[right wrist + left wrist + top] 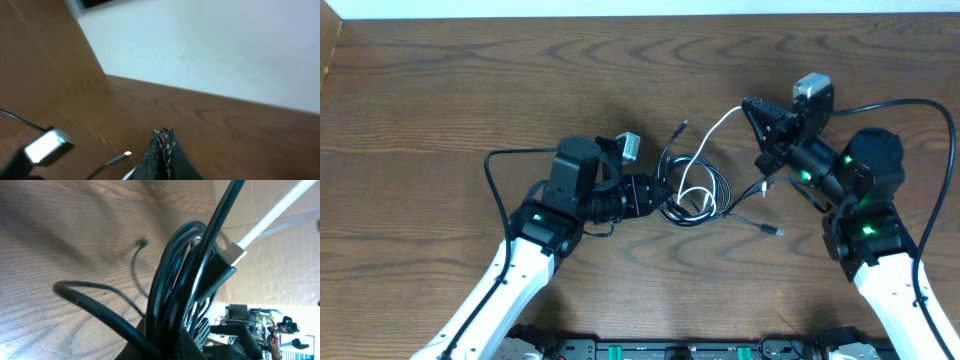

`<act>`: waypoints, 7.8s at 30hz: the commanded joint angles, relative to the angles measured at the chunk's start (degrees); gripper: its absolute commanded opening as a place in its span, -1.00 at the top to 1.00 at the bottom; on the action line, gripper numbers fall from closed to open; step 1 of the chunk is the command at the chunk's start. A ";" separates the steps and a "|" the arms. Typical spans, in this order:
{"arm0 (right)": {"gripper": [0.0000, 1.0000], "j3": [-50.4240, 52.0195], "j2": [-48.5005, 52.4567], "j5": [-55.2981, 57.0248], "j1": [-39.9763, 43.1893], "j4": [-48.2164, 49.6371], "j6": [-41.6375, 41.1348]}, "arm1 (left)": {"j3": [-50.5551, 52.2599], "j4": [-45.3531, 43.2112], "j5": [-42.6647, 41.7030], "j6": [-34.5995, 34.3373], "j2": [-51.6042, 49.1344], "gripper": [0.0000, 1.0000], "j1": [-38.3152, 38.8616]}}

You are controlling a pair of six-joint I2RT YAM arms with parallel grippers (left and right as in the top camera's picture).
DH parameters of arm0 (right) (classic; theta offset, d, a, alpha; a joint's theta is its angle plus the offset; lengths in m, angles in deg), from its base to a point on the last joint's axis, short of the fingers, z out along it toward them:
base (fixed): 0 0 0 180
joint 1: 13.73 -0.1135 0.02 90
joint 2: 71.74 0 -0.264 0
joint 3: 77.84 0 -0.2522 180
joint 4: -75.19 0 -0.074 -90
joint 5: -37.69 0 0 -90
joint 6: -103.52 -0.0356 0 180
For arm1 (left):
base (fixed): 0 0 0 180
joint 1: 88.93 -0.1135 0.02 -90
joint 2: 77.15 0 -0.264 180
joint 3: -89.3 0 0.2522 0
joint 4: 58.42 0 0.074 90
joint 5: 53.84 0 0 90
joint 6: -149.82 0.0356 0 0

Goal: Untangle cables

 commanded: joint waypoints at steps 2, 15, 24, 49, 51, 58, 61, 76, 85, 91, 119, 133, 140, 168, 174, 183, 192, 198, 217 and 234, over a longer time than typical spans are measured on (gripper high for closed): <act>0.98 -0.94 1.62 -10.84 -0.37 -4.55 -2.58 | -0.83 -0.11 -0.07 2.21 0.11 0.85 -0.09; 0.93 -0.94 2.14 0.35 -0.35 -10.64 -0.66 | -0.83 -0.98 -0.55 0.81 0.11 0.85 -0.09; 0.30 -0.94 2.21 3.02 -0.35 -33.88 0.72 | -0.83 -1.03 4.81 -0.55 0.11 0.85 -0.24; -0.40 14.84 2.54 -6.51 -0.35 -18.21 5.35 | -0.83 -4.87 -2.51 -26.34 0.11 0.84 -0.24; -0.43 16.09 3.21 -6.51 -0.37 -14.73 3.61 | -0.83 -5.81 -4.17 -28.20 0.11 0.84 -0.24; 0.01 17.57 8.68 -5.14 -0.35 -1.42 1.75 | -0.83 -6.97 -8.59 -28.87 0.11 0.85 -0.24; 0.71 17.57 10.49 -2.56 -0.35 2.58 0.15 | -0.83 -6.95 -8.96 -28.81 0.11 0.85 -0.24; 0.98 16.31 1.57 0.39 0.94 9.35 -4.52 | -0.83 0.57 14.95 -16.37 0.11 0.84 -0.24; 0.98 16.31 -4.17 -2.03 0.76 9.57 -6.05 | -0.83 0.81 14.19 -10.86 0.09 0.85 1.29; 0.98 16.31 -4.17 -2.40 0.39 13.99 -9.05 | -0.74 0.96 12.92 -4.31 0.09 0.85 5.84; -0.36 16.06 14.51 4.96 -2.19 18.99 -10.38 | -0.72 0.79 17.27 -21.62 -1.22 0.85 13.27; -0.98 16.09 -2.60 -3.50 2.67 -5.18 -26.25 | -0.72 -5.14 18.49 -47.04 -10.43 0.84 7.10; -0.15 16.33 -3.78 -6.91 0.31 -15.96 -32.85 | -0.72 -8.92 18.21 -57.29 -10.49 0.85 6.40; 0.25 16.37 2.23 0.61 -4.50 -10.60 -39.93 | -0.72 -8.96 11.15 -64.87 -10.49 0.85 6.54; 0.40 16.37 4.90 0.52 -5.60 -10.73 -41.90 | -0.72 -9.88 10.47 -64.87 -10.49 0.85 6.51; 0.41 16.37 7.98 0.59 -8.31 -6.47 -44.02 | -0.72 -12.17 9.40 -64.87 -10.49 0.84 6.56; 0.76 16.37 7.98 4.17 -8.50 3.15 -44.35 | -0.72 -12.15 6.51 -59.91 -10.49 0.85 6.56; 0.98 16.37 7.98 4.24 -8.44 10.32 -40.37 | -0.72 -12.07 5.20 -56.59 -10.49 0.85 6.56; 0.30 16.35 7.93 -6.95 -0.20 7.82 -28.83 | -0.68 -10.93 4.55 -50.47 -10.49 0.84 6.49; 0.14 16.37 2.34 -12.28 14.36 -15.04 -26.73 | -0.68 -12.52 5.33 -50.69 -10.49 0.84 3.89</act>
